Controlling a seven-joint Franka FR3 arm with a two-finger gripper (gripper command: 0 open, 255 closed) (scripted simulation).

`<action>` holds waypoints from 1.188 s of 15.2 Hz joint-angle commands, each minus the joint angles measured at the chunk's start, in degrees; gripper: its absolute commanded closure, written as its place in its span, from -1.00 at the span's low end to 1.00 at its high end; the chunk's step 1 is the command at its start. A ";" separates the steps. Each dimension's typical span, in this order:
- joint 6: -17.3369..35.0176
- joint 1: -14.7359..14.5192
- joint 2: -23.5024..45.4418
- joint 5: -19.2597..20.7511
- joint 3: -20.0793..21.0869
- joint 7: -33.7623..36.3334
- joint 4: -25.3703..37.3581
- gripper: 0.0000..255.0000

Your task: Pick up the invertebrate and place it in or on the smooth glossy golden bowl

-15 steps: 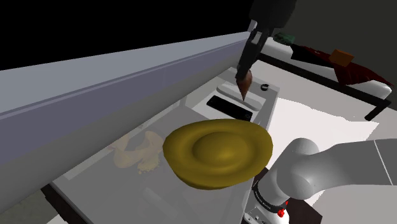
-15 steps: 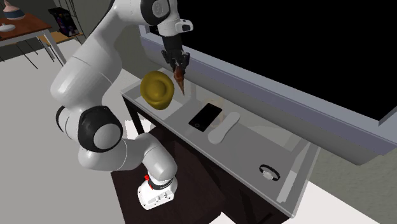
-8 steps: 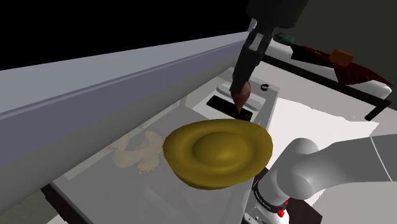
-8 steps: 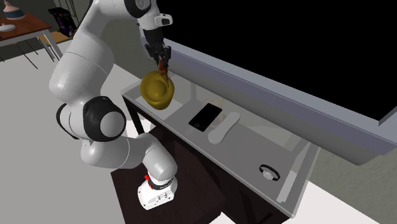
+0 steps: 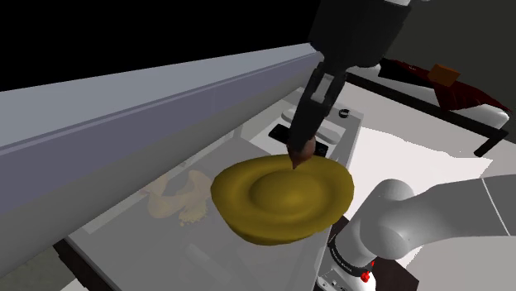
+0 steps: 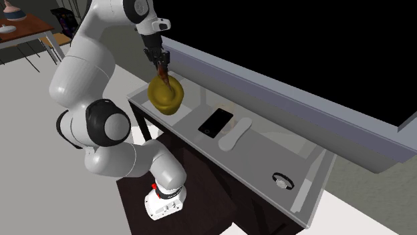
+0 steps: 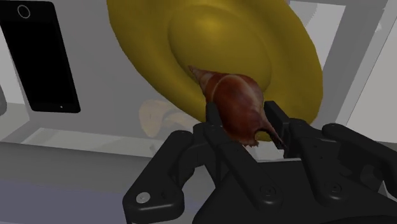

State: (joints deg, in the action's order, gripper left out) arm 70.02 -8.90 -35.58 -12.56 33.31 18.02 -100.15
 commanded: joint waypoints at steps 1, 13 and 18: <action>1.25 -0.27 -0.93 -0.23 -0.12 -0.26 -2.85 1.00; 7.57 -2.20 -4.54 -1.50 -0.17 -0.66 -12.76 1.00; 7.60 -2.38 -4.47 -1.42 -0.26 -0.56 -12.78 1.00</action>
State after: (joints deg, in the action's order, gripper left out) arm 78.08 -11.16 -40.05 -13.84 32.93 17.40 -112.52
